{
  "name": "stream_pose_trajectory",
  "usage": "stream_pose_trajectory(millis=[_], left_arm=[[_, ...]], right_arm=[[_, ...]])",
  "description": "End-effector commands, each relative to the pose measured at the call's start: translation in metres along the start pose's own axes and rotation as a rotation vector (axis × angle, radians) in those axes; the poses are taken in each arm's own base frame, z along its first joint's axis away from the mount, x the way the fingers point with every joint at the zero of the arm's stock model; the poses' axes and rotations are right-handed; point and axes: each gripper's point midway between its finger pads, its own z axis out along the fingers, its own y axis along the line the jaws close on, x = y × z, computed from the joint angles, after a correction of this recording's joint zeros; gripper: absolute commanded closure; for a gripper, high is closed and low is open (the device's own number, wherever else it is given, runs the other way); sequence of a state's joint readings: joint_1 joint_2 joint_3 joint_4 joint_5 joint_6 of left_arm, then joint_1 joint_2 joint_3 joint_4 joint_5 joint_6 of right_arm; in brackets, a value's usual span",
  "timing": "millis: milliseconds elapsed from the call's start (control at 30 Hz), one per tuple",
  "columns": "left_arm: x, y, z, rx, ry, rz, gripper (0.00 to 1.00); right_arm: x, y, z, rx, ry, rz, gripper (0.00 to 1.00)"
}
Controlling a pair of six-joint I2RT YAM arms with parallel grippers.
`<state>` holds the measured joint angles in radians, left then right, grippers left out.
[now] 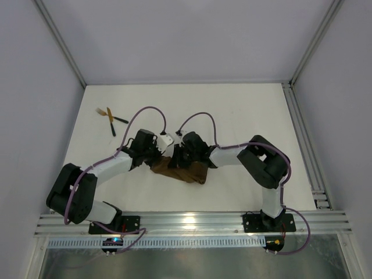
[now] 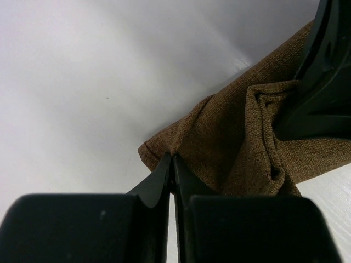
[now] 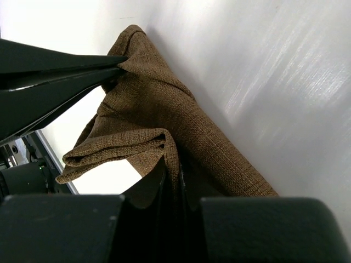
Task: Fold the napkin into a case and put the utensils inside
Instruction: Fold the 2/3-rectangle-folded napkin at the center of the board.
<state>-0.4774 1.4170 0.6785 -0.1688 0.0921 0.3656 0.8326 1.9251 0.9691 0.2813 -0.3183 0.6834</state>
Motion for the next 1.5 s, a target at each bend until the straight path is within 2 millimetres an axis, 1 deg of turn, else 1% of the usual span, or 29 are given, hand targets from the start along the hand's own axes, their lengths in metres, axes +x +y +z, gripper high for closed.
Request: stream_pose_trajectory(millis=[0, 100, 200, 233, 267, 333, 367, 500, 533, 600, 633, 667, 700, 733, 833, 867, 900, 933, 967, 1033, 1067, 1100, 1133, 1300, 1333, 1367, 1400, 1433, 1467], left_arm=[[-0.012, 0.0, -0.001, 0.017, -0.03, -0.021, 0.98], [-0.013, -0.003, -0.002, 0.03, -0.034, -0.027, 0.98], [-0.019, -0.004, -0.006, 0.041, -0.057, -0.044, 0.99], [-0.023, -0.005, -0.01, 0.044, -0.072, -0.048, 0.99], [-0.025, -0.005, -0.012, 0.047, -0.079, -0.059, 0.99], [-0.028, -0.007, -0.016, 0.064, -0.092, -0.07, 0.99], [-0.029, -0.008, -0.016, 0.071, -0.093, -0.076, 0.99], [-0.022, -0.007, -0.013, 0.077, -0.07, -0.092, 0.94], [-0.02, -0.007, -0.012, 0.078, -0.063, -0.097, 0.88], [-0.02, -0.001, -0.013, 0.071, -0.062, -0.119, 0.8], [-0.022, 0.001, -0.015, 0.069, -0.07, -0.122, 0.73], [-0.025, 0.003, -0.016, 0.065, -0.081, -0.126, 0.69], [-0.029, 0.006, -0.021, 0.061, -0.103, -0.126, 0.61], [-0.037, 0.007, -0.025, 0.069, -0.127, -0.119, 0.57], [-0.055, 0.01, -0.042, 0.106, -0.195, -0.083, 0.5], [-0.061, -0.001, -0.047, 0.189, -0.226, -0.072, 0.5], [-0.055, -0.004, -0.051, 0.235, -0.207, -0.083, 0.49], [-0.06, -0.004, -0.056, 0.27, -0.226, -0.035, 0.49], [-0.06, -0.01, -0.06, 0.317, -0.235, -0.019, 0.49], [-0.05, -0.025, -0.065, 0.4, -0.209, 0.017, 0.48], [-0.048, -0.026, -0.065, 0.417, -0.21, 0.081, 0.45], [-0.046, -0.031, -0.065, 0.442, -0.207, 0.089, 0.4], [-0.043, -0.032, -0.061, 0.452, -0.195, 0.097, 0.38], [-0.03, -0.037, -0.04, 0.45, -0.143, 0.159, 0.33], [-0.026, -0.03, -0.033, 0.404, -0.113, 0.157, 0.33], [-0.034, -0.02, -0.023, 0.353, -0.136, 0.155, 0.34], [-0.036, -0.014, -0.018, 0.309, -0.131, 0.104, 0.37], [-0.037, -0.001, -0.013, 0.24, -0.123, 0.083, 0.43], [-0.05, 0.009, -0.009, 0.195, -0.167, 0.069, 0.51]], right_arm=[[-0.017, 0.015, -0.009, -0.032, -0.02, -0.009, 0.86], [-0.024, 0.01, -0.004, -0.034, -0.048, 0.026, 0.86], [-0.023, -0.012, 0.003, 0.002, -0.063, 0.081, 0.87], [-0.022, -0.018, 0.005, 0.021, -0.059, 0.089, 0.89], [-0.016, -0.03, 0.009, 0.052, -0.043, 0.102, 0.9], [-0.007, -0.037, 0.012, 0.065, -0.012, 0.119, 0.93], [0.002, -0.044, 0.016, 0.076, 0.02, 0.133, 0.94], [0.015, -0.053, 0.019, 0.104, 0.06, 0.148, 0.97], [0.017, -0.055, 0.019, 0.109, 0.065, 0.148, 0.97], [0.02, -0.057, 0.017, 0.117, 0.074, 0.144, 0.97], [0.019, -0.057, 0.016, 0.119, 0.076, 0.139, 0.97], [0.02, -0.058, 0.016, 0.122, 0.079, 0.136, 0.97], [0.022, -0.058, 0.017, 0.12, 0.085, 0.135, 0.97], [0.023, -0.059, 0.016, 0.124, 0.089, 0.134, 0.97], [0.024, -0.059, 0.017, 0.119, 0.096, 0.131, 0.97], [0.025, -0.059, 0.017, 0.119, 0.099, 0.129, 0.97], [0.026, -0.06, 0.017, 0.118, 0.101, 0.129, 0.97], [0.026, -0.059, 0.017, 0.114, 0.105, 0.13, 0.97], [0.026, -0.058, 0.017, 0.111, 0.105, 0.128, 0.97], [0.025, -0.057, 0.018, 0.105, 0.105, 0.127, 0.97], [0.026, -0.058, 0.018, 0.106, 0.105, 0.13, 0.97], [0.027, -0.058, 0.019, 0.106, 0.109, 0.128, 0.97], [0.025, -0.057, 0.019, 0.103, 0.106, 0.129, 0.97], [0.024, -0.054, 0.019, 0.095, 0.107, 0.124, 0.97], [0.023, -0.054, 0.019, 0.095, 0.106, 0.124, 0.97], [0.023, -0.054, 0.018, 0.095, 0.108, 0.12, 0.97], [0.023, -0.053, 0.018, 0.092, 0.108, 0.115, 0.97], [0.023, -0.053, 0.017, 0.091, 0.108, 0.113, 0.97], [0.023, -0.053, 0.017, 0.09, 0.108, 0.107, 0.97]])
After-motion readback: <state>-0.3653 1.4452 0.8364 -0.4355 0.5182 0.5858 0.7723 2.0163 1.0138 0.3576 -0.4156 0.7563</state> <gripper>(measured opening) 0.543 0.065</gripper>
